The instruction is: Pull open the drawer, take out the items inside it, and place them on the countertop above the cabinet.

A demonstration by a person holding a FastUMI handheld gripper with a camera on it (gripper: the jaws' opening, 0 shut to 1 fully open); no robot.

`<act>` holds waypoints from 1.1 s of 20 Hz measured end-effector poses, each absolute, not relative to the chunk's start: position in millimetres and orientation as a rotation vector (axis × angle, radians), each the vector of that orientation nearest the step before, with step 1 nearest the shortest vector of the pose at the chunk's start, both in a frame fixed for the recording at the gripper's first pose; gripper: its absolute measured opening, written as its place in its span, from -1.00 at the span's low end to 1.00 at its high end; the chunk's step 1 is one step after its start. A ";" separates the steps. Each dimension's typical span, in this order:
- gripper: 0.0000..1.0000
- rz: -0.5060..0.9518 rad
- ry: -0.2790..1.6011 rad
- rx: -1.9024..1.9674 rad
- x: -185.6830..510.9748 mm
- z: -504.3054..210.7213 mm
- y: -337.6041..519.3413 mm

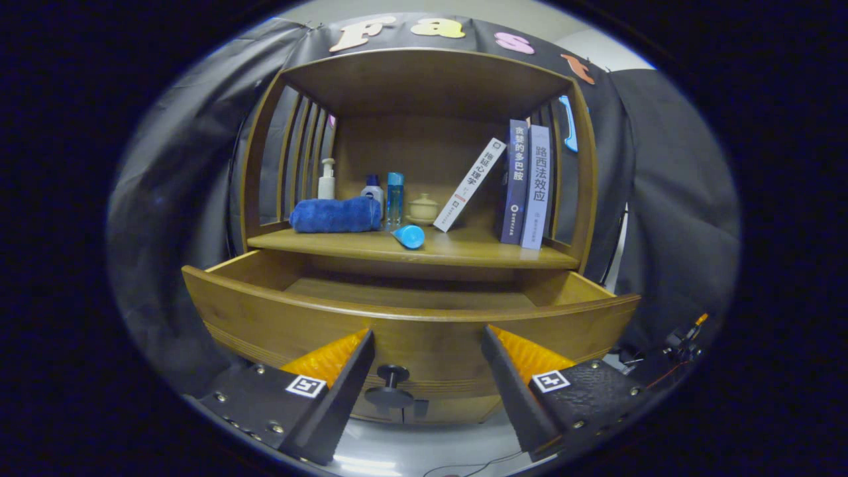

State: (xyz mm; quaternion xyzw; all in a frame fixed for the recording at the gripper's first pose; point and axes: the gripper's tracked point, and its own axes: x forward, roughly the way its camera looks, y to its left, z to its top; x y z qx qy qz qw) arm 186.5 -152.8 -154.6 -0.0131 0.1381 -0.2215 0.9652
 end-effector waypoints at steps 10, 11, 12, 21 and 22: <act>0.95 -0.454 0.290 -0.026 198.4 -153.9 -153.9; 0.95 -0.454 0.292 -0.027 199.0 -154.1 -154.5; 0.95 -0.455 0.294 -0.026 198.5 -154.8 -154.1; 0.96 -0.458 0.325 -0.043 196.6 -158.0 -153.5; 0.96 -0.460 0.332 -0.049 196.3 -157.8 -154.2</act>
